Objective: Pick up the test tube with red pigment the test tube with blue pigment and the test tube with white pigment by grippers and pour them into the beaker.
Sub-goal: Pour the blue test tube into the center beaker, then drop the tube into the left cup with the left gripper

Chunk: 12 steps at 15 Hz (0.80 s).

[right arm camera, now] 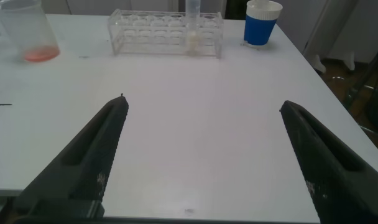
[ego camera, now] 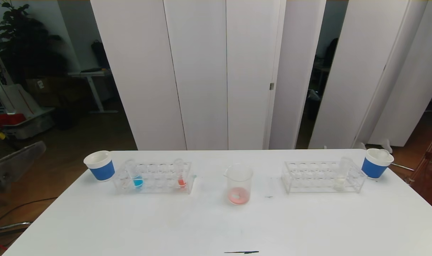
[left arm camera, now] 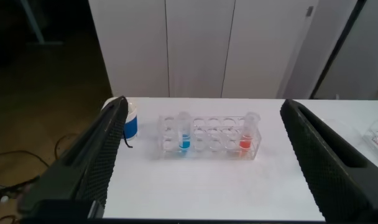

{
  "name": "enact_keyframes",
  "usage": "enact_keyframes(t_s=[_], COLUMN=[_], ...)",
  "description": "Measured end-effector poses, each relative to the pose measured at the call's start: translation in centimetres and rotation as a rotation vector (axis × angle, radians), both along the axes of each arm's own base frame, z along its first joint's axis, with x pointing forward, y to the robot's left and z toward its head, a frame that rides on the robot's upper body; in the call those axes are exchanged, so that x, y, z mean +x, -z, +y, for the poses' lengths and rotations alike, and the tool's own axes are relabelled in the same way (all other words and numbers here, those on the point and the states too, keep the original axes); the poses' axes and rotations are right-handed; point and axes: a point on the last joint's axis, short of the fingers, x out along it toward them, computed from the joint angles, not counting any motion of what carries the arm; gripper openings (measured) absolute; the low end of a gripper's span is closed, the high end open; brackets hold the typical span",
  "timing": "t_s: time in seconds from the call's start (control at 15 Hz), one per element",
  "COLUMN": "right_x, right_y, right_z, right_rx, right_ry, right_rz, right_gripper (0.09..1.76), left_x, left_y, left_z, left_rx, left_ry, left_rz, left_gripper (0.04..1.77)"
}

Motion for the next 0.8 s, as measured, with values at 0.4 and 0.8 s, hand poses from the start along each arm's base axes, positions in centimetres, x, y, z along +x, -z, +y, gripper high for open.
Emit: enact_keyframes(t_s=[0.4, 0.8], right_x=[0.0, 0.0], right_y=[0.0, 0.0], right_z=[0.0, 0.0], right_rx=[0.0, 0.0], right_ry=[0.0, -0.001], right_rz=[0.0, 0.0], right_gripper=[1.75, 1.75], left_x=[7.6, 9.3], left_y=[4.2, 10.2], left_z=[-0.5, -0.9], left_rx=[-0.015, -0.049], left_ry=[0.024, 0.038], left_rz=[0.137, 0.224], left_gripper=[1.75, 1.75])
